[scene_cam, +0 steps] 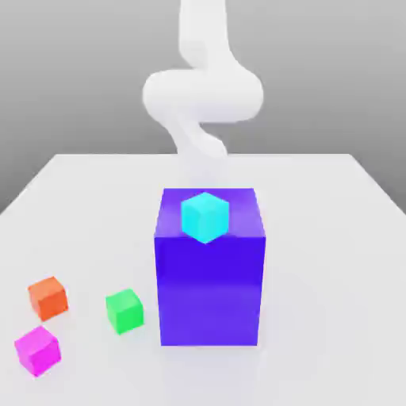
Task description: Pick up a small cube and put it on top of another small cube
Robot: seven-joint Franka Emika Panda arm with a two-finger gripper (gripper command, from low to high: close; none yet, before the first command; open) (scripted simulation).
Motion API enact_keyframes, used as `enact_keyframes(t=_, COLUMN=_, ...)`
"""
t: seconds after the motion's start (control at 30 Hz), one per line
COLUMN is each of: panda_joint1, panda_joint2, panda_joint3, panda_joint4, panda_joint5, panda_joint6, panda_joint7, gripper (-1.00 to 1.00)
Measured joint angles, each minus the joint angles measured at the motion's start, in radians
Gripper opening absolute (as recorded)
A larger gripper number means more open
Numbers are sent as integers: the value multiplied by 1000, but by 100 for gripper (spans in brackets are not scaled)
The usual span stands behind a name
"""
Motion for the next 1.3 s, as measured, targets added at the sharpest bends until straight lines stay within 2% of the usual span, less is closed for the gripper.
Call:
enact_keyframes(t=0.37, panda_joint1=50, panda_joint2=320, panda_joint3=-213, panda_joint4=-40, panda_joint5=-38, panda_joint6=124, panda_joint7=-427, gripper=0)
enact_keyframes(t=0.57, panda_joint1=66, panda_joint2=496, panda_joint3=-330, panda_joint4=-62, panda_joint5=1, panda_joint6=193, panda_joint7=-699, gripper=0)
enact_keyframes(t=0.7, panda_joint1=65, panda_joint2=620, panda_joint3=-395, panda_joint4=-77, panda_joint5=62, panda_joint6=237, panda_joint7=-905, gripper=0)
enact_keyframes(t=0.87, panda_joint1=-3, panda_joint2=782, panda_joint3=-410, panda_joint4=-94, panda_joint5=166, panda_joint6=289, panda_joint7=-1182, gripper=0)
enact_keyframes(t=1.0, panda_joint1=-74, panda_joint2=909, panda_joint3=-385, panda_joint4=-106, panda_joint5=239, panda_joint6=328, panda_joint7=-1397, gripper=0)
enact_keyframes(t=1.13, panda_joint1=-170, panda_joint2=1034, panda_joint3=-332, panda_joint4=-112, panda_joint5=290, panda_joint6=378, panda_joint7=-1575, gripper=0)
enact_keyframes(t=1.27, panda_joint1=-260, panda_joint2=1174, panda_joint3=-230, panda_joint4=-82, panda_joint5=376, panda_joint6=478, panda_joint7=-1658, gripper=0)
enact_keyframes(t=1.3, panda_joint1=-273, panda_joint2=1197, panda_joint3=-214, panda_joint4=-76, panda_joint5=391, panda_joint6=495, panda_joint7=-1669, gripper=-100)
